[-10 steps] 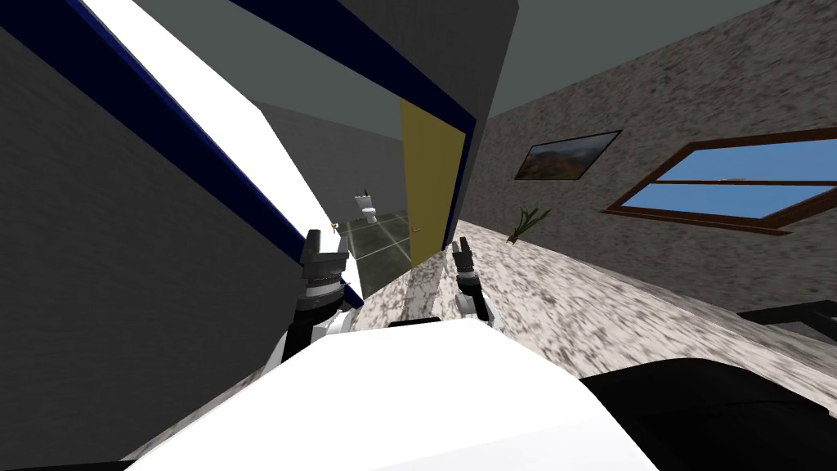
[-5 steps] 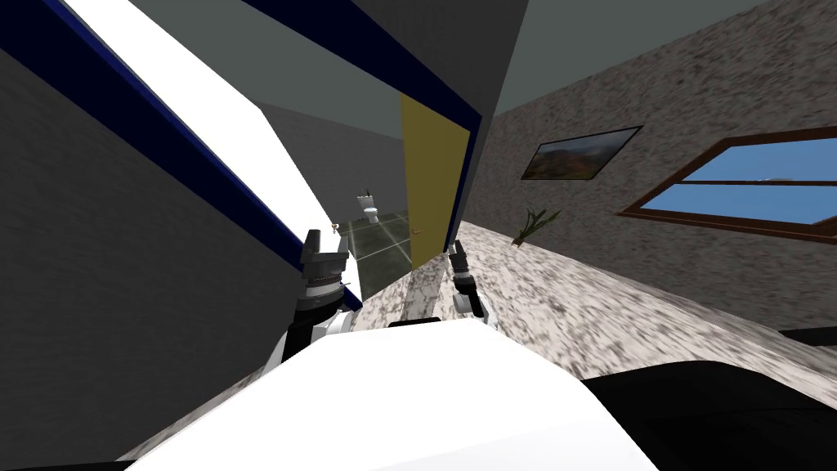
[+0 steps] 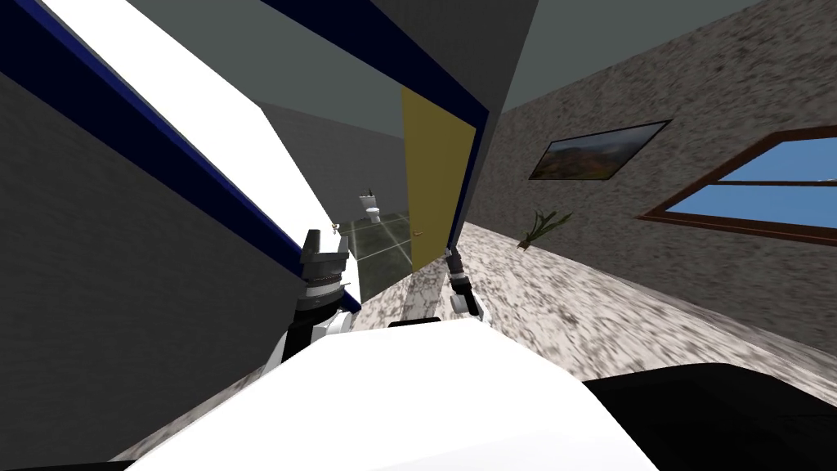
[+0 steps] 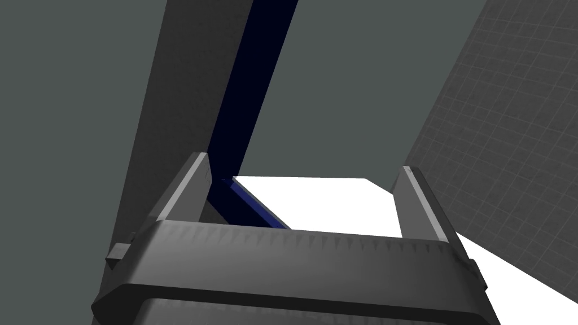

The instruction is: Push the door open

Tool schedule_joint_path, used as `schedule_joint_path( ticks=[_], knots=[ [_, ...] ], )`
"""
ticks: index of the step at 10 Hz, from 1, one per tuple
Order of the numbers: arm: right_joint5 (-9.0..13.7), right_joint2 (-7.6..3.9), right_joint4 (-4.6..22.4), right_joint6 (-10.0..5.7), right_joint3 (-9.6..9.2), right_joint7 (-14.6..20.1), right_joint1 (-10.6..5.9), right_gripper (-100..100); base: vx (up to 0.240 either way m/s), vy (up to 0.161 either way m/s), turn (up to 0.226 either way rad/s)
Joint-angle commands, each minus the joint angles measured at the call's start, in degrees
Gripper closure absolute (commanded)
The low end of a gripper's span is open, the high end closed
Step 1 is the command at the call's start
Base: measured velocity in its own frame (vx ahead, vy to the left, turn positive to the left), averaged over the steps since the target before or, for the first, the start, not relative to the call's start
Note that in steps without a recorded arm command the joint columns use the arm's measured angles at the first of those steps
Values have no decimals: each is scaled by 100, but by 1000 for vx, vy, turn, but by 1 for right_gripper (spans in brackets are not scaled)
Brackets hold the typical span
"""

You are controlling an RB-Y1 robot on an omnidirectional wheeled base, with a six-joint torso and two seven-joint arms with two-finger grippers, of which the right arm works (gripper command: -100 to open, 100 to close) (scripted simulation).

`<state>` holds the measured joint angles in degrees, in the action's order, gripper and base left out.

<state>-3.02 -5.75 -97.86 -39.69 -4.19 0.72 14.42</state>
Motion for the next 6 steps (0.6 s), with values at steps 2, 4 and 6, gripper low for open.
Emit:
schedule_joint_path(
  ticks=[2,4,6],
  knots=[
    [4,-5,369,-41,-51,4,-113,-100,84,-58,56],
    [5,-2,649,-61,-89,5,-211,-100,100,-65,62],
    [7,1,929,-81,-128,6,-310,-100,102,-45,57]
  ],
)
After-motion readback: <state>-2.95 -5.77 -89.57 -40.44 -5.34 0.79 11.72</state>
